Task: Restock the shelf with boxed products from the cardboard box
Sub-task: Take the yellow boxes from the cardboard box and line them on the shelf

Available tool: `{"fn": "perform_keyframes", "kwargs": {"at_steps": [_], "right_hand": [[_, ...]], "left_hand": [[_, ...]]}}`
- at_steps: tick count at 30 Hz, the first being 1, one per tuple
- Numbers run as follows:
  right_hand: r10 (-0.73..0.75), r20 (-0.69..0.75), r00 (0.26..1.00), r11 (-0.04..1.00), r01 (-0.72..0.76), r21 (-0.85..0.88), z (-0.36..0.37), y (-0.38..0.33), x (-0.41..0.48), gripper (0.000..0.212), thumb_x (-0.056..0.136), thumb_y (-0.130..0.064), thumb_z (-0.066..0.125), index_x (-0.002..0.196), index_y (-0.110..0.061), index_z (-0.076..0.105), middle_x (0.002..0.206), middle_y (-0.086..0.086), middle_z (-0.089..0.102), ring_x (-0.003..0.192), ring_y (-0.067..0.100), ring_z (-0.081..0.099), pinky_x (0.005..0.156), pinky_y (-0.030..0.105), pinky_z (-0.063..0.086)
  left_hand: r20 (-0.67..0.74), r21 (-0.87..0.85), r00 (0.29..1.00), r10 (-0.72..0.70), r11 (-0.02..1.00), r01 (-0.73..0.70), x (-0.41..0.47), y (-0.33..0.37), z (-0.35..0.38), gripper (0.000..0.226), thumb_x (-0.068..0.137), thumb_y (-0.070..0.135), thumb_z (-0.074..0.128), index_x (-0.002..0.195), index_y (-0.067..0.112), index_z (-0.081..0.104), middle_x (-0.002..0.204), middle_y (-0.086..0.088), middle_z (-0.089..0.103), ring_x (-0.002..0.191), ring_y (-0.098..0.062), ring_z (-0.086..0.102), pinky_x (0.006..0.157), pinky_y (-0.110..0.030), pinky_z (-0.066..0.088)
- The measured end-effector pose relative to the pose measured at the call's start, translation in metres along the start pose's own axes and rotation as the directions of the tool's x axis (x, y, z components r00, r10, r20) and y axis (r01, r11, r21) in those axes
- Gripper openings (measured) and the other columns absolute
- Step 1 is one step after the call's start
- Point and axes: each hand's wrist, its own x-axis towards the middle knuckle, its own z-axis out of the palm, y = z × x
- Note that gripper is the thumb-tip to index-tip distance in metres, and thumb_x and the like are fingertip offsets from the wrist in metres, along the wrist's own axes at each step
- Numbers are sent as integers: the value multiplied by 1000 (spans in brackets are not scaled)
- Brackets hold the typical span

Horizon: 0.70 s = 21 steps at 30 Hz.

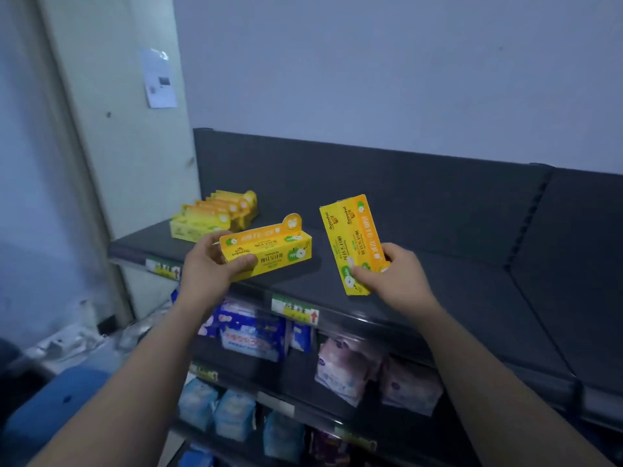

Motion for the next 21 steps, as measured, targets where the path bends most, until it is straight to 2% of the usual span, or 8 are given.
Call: {"fn": "perform_keyframes", "kwargs": {"at_steps": [2, 5, 8, 10, 13, 17, 21], "right_hand": [[-27, 52, 998, 1000, 28, -5, 16, -5, 20, 18, 77, -29, 79, 86, -25, 64, 85, -9, 71, 73, 7, 68, 60, 25, 56], [-64, 116, 991, 998, 66, -15, 39, -10, 48, 20, 77, -31, 78, 88, -25, 63, 86, -9, 70, 73, 6, 68, 54, 19, 51], [-87, 163, 983, 996, 90, -11, 64, -14, 72, 23, 77, -32, 79, 91, -22, 64, 87, -8, 70, 73, 7, 68, 54, 22, 53], [-89, 181, 979, 995, 94, -20, 80, -16, 86, 24, 77, -33, 79, 92, -21, 64, 88, -8, 70, 75, 9, 69, 63, 30, 58], [-88, 207, 974, 995, 97, -32, 104, -20, 104, 24, 76, -34, 80, 91, -21, 65, 87, -7, 71, 75, 9, 69, 66, 33, 59], [-83, 223, 971, 994, 95, -45, 126, -31, 122, 25, 76, -35, 80, 89, -20, 64, 84, -8, 70, 71, 7, 67, 56, 22, 51], [-39, 215, 976, 997, 53, -63, 143, -44, 137, 30, 74, -33, 81, 92, -15, 65, 85, -6, 70, 73, 8, 67, 57, 24, 52]], "left_hand": [[-38, -15, 999, -18, 1000, 17, 18, -5, -15, 56, 73, 1, 77, 121, 15, 51, 101, -5, 68, 94, -21, 67, 69, -31, 58], [-116, -30, 993, -39, 999, 36, 42, -17, -32, 58, 72, 1, 78, 121, 11, 47, 103, -7, 67, 96, -25, 66, 77, -42, 57], [-172, -2, 984, -47, 999, 47, 61, -30, -49, 55, 73, 2, 78, 119, 7, 47, 101, -4, 66, 91, -19, 65, 67, -28, 56], [-174, 28, 983, -64, 997, 69, 75, -40, -64, 53, 73, 3, 78, 117, 8, 48, 102, -4, 66, 91, -18, 65, 68, -27, 55], [-145, 92, 986, -85, 991, 99, 99, -50, -89, 50, 73, 4, 78, 115, 7, 50, 103, -4, 67, 93, -21, 65, 74, -34, 55], [-58, 139, 989, -134, 980, 141, 135, -58, -115, 47, 76, 3, 76, 115, 5, 50, 105, -4, 65, 95, -21, 63, 73, -29, 53], [92, 210, 967, -236, 954, 212, 174, -67, -141, 47, 75, -2, 74, 115, 3, 52, 108, -12, 65, 92, -24, 65, 69, -28, 54]]}}
